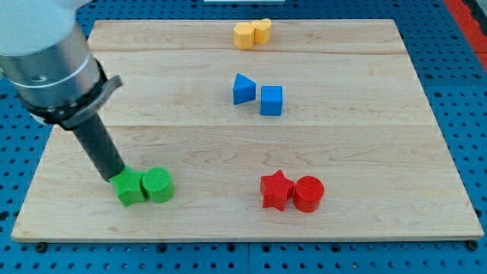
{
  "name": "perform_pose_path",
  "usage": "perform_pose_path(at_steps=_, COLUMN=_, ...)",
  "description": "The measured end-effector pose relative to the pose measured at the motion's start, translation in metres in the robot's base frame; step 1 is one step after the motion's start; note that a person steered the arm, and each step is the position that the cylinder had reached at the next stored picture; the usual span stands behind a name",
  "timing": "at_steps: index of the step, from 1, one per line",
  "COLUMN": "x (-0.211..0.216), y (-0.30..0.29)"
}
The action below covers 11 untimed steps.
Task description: Slide the green blocks slightly to the right
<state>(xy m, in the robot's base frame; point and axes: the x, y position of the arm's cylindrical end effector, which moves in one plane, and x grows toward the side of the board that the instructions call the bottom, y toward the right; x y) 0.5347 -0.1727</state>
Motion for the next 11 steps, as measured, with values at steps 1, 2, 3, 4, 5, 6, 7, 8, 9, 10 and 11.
perform_pose_path(at_steps=1, x=0.003, y=0.002)
perform_pose_path(at_steps=2, x=-0.001, y=-0.01)
perform_pose_path(at_steps=3, x=-0.003, y=-0.053)
perform_pose_path(at_steps=4, x=0.008, y=-0.078)
perform_pose_path(at_steps=5, x=0.024, y=-0.084)
perform_pose_path(at_steps=6, x=0.028, y=-0.081)
perform_pose_path(at_steps=7, x=0.037, y=-0.064)
perform_pose_path(at_steps=8, x=0.037, y=-0.051)
perform_pose_path(at_steps=9, x=0.031, y=-0.03)
perform_pose_path(at_steps=10, x=0.026, y=-0.009)
perform_pose_path(at_steps=11, x=0.02, y=0.014)
